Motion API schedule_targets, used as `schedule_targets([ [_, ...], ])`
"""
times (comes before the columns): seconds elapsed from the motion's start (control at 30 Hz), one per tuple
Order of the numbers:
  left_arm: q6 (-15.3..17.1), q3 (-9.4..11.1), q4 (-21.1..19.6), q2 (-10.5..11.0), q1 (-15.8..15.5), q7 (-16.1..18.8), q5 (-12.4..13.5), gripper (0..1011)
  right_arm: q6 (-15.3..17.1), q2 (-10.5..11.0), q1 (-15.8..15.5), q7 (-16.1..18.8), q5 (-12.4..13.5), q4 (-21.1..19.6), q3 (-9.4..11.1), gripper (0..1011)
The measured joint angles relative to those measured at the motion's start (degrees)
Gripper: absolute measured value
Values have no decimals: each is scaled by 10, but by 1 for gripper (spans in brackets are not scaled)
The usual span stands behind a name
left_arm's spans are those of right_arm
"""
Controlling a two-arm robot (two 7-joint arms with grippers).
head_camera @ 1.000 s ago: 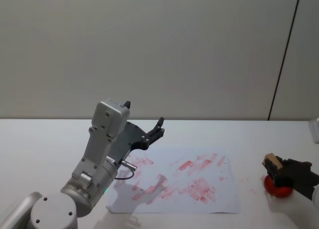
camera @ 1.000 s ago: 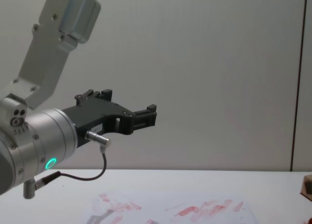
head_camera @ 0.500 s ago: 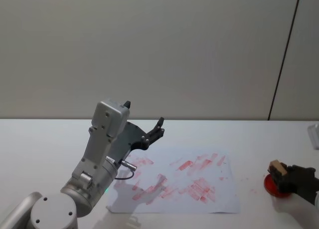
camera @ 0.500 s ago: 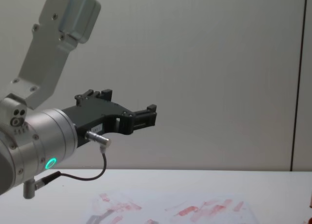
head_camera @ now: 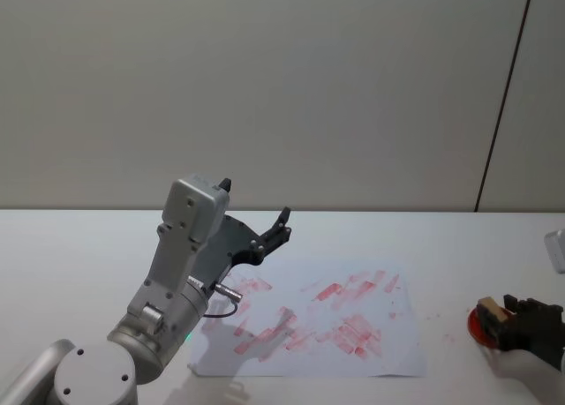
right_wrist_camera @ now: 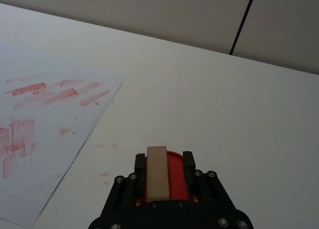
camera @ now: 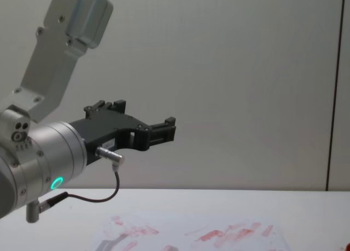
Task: Use the one hand to pick up the stamp and affix it onto the A4 paper.
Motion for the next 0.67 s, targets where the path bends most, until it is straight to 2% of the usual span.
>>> schedule_targets([
  [0.1, 0, 0, 0, 0, 0, 0, 0, 1002, 0, 0, 0, 0, -1, 1, 0, 498],
  [0.13, 0, 0, 0, 0, 0, 0, 0, 1003, 0, 0, 0, 0, -1, 1, 0, 559],
  [0.23, 0, 0, 0, 0, 0, 0, 0, 1003, 0, 0, -1, 0, -2, 1, 0, 652],
  [0.33, 0, 0, 0, 0, 0, 0, 0, 1003, 1, 1, -1, 0, -2, 2, 0, 709],
  [0.37, 0, 0, 0, 0, 0, 0, 0, 1003, 1, 1, -1, 0, -2, 2, 0, 775],
  [0.43, 0, 0, 0, 0, 0, 0, 0, 1002, 1, 1, -1, 0, -3, 2, 0, 812],
  [0.47, 0, 0, 0, 0, 0, 0, 0, 1003, 1, 1, -1, 0, -3, 2, 0, 865],
  [0.67, 0, 0, 0, 0, 0, 0, 0, 1002, 1, 1, -1, 0, -3, 3, 0, 994],
])
